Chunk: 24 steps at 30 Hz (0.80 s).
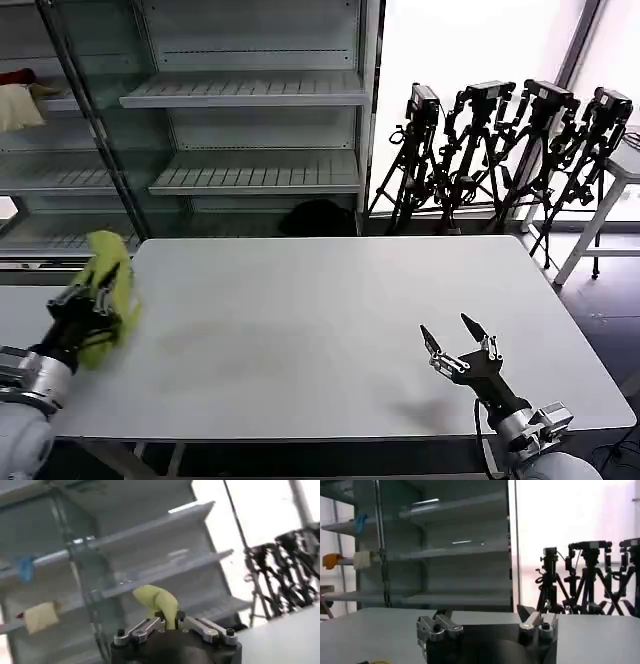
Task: Fold and organize the clothes.
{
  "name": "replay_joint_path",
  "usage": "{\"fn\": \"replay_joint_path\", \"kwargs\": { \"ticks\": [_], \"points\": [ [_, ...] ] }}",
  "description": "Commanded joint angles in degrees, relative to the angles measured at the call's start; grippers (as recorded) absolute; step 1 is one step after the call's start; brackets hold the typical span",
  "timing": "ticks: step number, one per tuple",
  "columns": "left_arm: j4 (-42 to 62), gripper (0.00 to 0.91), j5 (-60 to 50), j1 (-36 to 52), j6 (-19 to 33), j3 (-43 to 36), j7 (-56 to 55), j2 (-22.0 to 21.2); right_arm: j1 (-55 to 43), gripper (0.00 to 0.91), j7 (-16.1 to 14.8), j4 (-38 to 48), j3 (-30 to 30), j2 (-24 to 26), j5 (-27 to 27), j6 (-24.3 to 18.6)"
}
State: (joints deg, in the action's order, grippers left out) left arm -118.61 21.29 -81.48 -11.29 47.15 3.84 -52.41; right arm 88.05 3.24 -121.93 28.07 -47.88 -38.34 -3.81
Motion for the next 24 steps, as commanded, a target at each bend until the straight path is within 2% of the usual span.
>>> {"fn": "replay_joint_path", "kwargs": {
  "ticks": [1,5,12,18,19,20,24],
  "points": [
    [17.75,0.0,-17.45,8.47,9.51,-36.8,11.45,-6.8,0.2,0.907,-0.07,-0.19,0.54,-0.21,-0.21,0.13],
    [14.2,0.0,-15.4,11.45,6.61,-39.85,9.86,-7.8,0.16,0.907,-0.19,-0.16,0.29,-0.53,-0.07,0.28],
    [7.86,0.01,-7.87,16.9,-1.27,-41.14,3.73,-6.22,-0.04,0.907,-0.29,0.36,-0.31,-0.83,0.18,0.32],
    [9.46,0.02,-4.63,22.93,-5.29,-44.72,-0.68,-5.27,-0.87,0.907,-0.18,0.54,-0.95,-1.19,0.56,0.78],
    [9.49,0.514,-4.63,23.51,-6.21,-45.85,-2.24,-5.33,-1.0,0.907,-0.14,0.5,-0.95,-1.23,0.56,0.98],
    [9.5,0.907,-4.46,24.8,-7.76,-47.43,-4.31,-5.72,-1.13,0.907,-0.13,0.53,-0.97,-1.17,0.56,1.12],
    [8.05,0.907,-4.0,29.3,-10.12,-52.04,-11.48,-7.77,-1.66,0.907,-0.17,0.53,-1.12,-1.14,0.54,2.0]
  ]
}}
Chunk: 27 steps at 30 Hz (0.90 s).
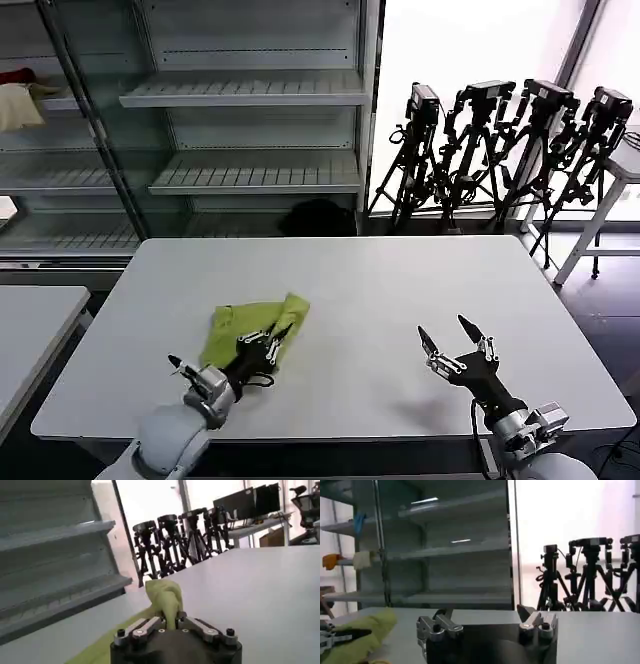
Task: Fold and organize the clothes.
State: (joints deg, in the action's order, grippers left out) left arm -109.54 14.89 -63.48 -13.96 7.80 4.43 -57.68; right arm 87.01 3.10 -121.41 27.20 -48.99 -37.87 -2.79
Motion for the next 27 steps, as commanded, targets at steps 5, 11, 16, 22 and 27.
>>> {"fn": "replay_joint_path", "kwargs": {
  "ticks": [5,11,16,22,27],
  "points": [
    [-10.59,0.907,8.42,12.28,-8.81,-11.61,-14.23,-1.74,-1.6,0.907,0.03,0.28,-0.94,-0.56,0.44,1.77],
    [-18.82,0.907,15.23,10.44,-10.05,-8.02,-14.47,-0.07,-2.95,0.907,-0.04,0.32,-1.98,-0.89,1.03,2.87],
    [-16.06,0.907,9.06,4.01,-6.95,-6.41,-12.98,0.62,-4.39,0.907,0.07,0.65,-2.85,-0.98,1.0,3.71],
    [-13.72,0.907,1.32,-7.69,-7.93,2.55,-14.26,0.24,-11.25,0.907,-0.04,2.69,-7.4,-2.61,0.41,9.93],
    [-14.95,0.907,1.53,-17.04,-7.88,16.28,-11.63,-1.8,-22.57,0.907,-1.36,5.56,-17.68,-6.4,-1.03,19.9]
  ]
}}
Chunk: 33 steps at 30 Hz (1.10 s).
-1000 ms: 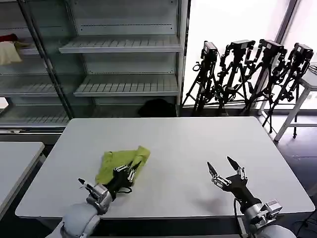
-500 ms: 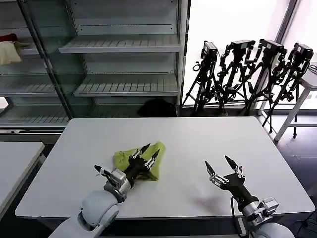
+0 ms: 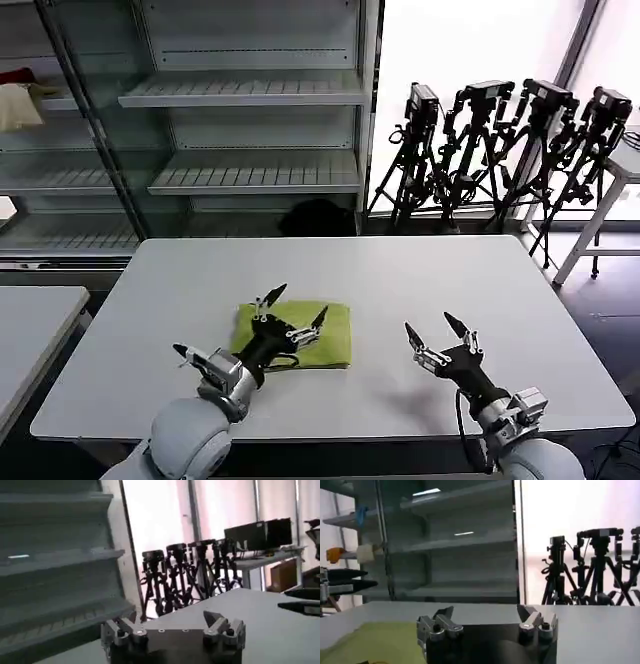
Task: Fold and organize the clothes.
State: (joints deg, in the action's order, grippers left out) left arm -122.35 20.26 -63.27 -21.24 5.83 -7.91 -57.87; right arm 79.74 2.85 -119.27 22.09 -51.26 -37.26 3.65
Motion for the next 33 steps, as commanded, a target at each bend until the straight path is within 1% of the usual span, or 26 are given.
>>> {"fn": "replay_joint_path", "kwargs": {
  "ticks": [1,2,3,4,5,6,7,8,11,12,15,20,24,26,28,29,30,32,33],
  "points": [
    [-3.01,0.907,-3.33,-18.91,-0.59,20.6,0.73,-1.93,-17.83,0.907,0.23,3.79,-15.24,-5.44,-3.33,16.29],
    [-3.62,0.907,-3.09,-19.69,-0.6,21.68,0.74,-2.22,-21.1,0.907,2.8,4.28,-17.14,-6.53,-5.48,20.11],
    [-4.27,0.907,-3.01,-20.62,-0.59,22.83,0.77,-2.53,-23.4,0.907,5.75,4.68,-19.68,-8.27,-7.33,22.93],
    [-5.1,0.907,-3.01,-21.69,-0.52,24.01,0.89,-2.89,-25.26,0.907,8.06,4.98,-21.57,-9.45,-9.1,26.25],
    [-5.76,0.907,-3.03,-22.15,-0.5,24.37,0.91,-3.12,-27.01,0.907,9.13,5.39,-22.57,-10.41,-12.06,28.37],
    [-6.61,0.907,-2.97,-22.77,-0.52,25.15,0.89,-3.66,-27.92,0.907,9.71,5.62,-23.74,-10.9,-14.09,29.47],
    [-6.83,0.907,-2.91,-23.0,-0.51,25.5,0.88,-4.16,-29.19,0.907,11.03,6.07,-24.96,-11.32,-15.54,29.51],
    [-7.07,0.907,-2.69,-23.16,-0.47,25.77,0.87,-4.52,-29.52,0.907,11.58,6.26,-25.29,-11.72,-16.05,29.53],
    [-6.92,0.907,-2.27,-23.1,-0.47,25.87,0.86,-5.89,-29.94,0.907,15.08,8.01,-24.88,-13.73,-18.82,29.53],
    [-6.62,0.907,-2.31,-23.15,-0.46,25.74,0.82,-6.25,-29.78,0.907,15.55,8.81,-24.41,-14.01,-19.1,29.53],
    [-6.31,0.907,-2.31,-23.49,-0.45,25.5,0.81,-6.67,-29.1,0.907,16.22,10.46,-23.58,-14.51,-19.33,29.48],
    [-5.62,0.907,-2.56,-23.03,-0.42,24.77,0.85,-7.01,-28.68,0.907,16.45,12.92,-21.77,-15.69,-19.8,29.41],
    [-4.94,0.907,-2.95,-22.77,-0.41,24.18,0.89,-7.29,-28.31,0.887,15.51,14.33,-19.91,-15.9,-19.73,28.27],
    [-4.55,0.907,-3.0,-22.79,-0.37,24.12,0.91,-7.35,-28.15,0.877,14.7,14.64,-19.19,-15.81,-19.76,28.04],
    [-4.37,0.907,-2.93,-22.78,-0.37,24.03,0.92,-7.37,-28.17,0.867,14.5,15.24,-18.99,-15.98,-19.77,28.06],
    [-4.36,0.907,-2.92,-22.77,-0.38,23.9,0.92,-7.42,-28.22,0.796,14.51,15.46,-19.02,-16.14,-19.77,28.08],
    [-4.38,0.907,-2.95,-22.72,-0.38,23.75,0.92,-7.45,-28.28,0.655,14.51,16.03,-19.08,-16.49,-19.74,28.03],
    [-4.5,0.907,-2.97,-22.67,-0.42,23.57,0.96,-7.5,-28.28,0.564,14.59,16.42,-19.04,-17.02,-19.7,27.95],
    [-4.56,0.907,-2.98,-22.69,-0.42,23.55,0.99,-7.49,-28.28,0.554,14.54,16.53,-19.0,-17.15,-19.69,27.95]
  ]
}}
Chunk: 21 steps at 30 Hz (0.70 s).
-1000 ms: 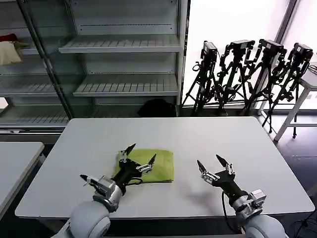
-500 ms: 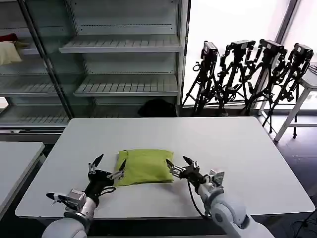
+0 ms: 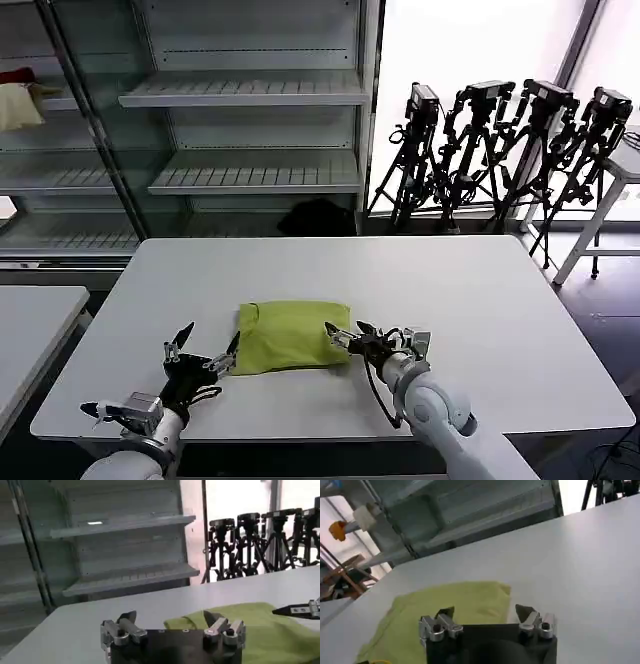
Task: Fold and organize the clothes.
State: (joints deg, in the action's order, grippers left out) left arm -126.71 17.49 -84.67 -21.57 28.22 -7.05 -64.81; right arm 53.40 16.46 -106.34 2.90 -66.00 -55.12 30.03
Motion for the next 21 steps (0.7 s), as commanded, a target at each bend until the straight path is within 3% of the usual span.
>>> {"fn": "replay_joint_path", "kwargs": {
  "ticks": [1,4,9,21],
  "points": [
    [-0.23,0.907,-0.22,-1.3,-0.07,1.17,0.15,-0.55,-1.93,0.544,0.95,3.67,0.23,-2.5,-1.81,1.56],
    [-0.16,0.907,-0.19,-1.56,-0.1,1.47,0.18,-0.41,-1.92,0.443,0.94,3.84,0.29,-2.52,-1.75,1.36],
    [0.13,0.907,-0.26,-1.77,-0.12,1.02,0.18,-0.56,-1.68,0.0,1.16,3.09,0.4,-2.31,-1.41,0.79],
    [0.17,0.907,-0.5,-1.77,-0.2,0.65,0.17,-0.81,-1.22,0.0,0.2,1.59,0.56,-1.66,0.42,0.04]
  ]
}}
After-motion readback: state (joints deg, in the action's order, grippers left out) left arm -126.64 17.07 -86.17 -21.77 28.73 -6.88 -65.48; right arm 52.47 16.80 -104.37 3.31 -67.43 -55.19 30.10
